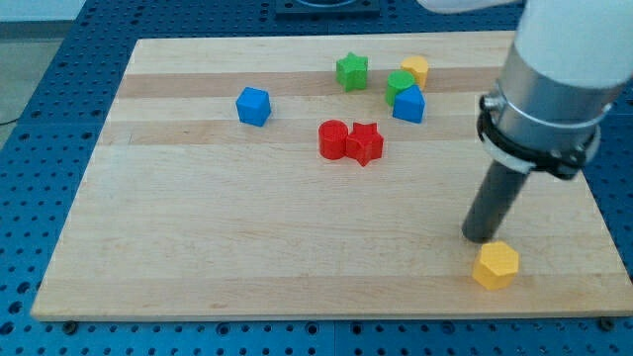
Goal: Move the red star to the left of the yellow hexagon
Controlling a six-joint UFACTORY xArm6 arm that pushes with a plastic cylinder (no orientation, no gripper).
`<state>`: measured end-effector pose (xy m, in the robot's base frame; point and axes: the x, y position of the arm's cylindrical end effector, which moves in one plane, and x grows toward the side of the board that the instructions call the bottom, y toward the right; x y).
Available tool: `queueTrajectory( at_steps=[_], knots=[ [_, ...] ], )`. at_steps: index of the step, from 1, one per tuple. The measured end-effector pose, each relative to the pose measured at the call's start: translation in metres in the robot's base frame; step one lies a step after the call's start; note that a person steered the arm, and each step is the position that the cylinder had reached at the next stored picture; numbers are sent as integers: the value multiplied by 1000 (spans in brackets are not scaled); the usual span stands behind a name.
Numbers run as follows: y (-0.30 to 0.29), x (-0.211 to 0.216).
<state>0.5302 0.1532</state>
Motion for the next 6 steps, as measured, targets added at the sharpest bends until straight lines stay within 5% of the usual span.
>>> queueTrajectory(
  at_steps=[1, 3, 6],
  knots=[
    [-37, -42],
    [110, -142],
    [-68, -148]
  ],
)
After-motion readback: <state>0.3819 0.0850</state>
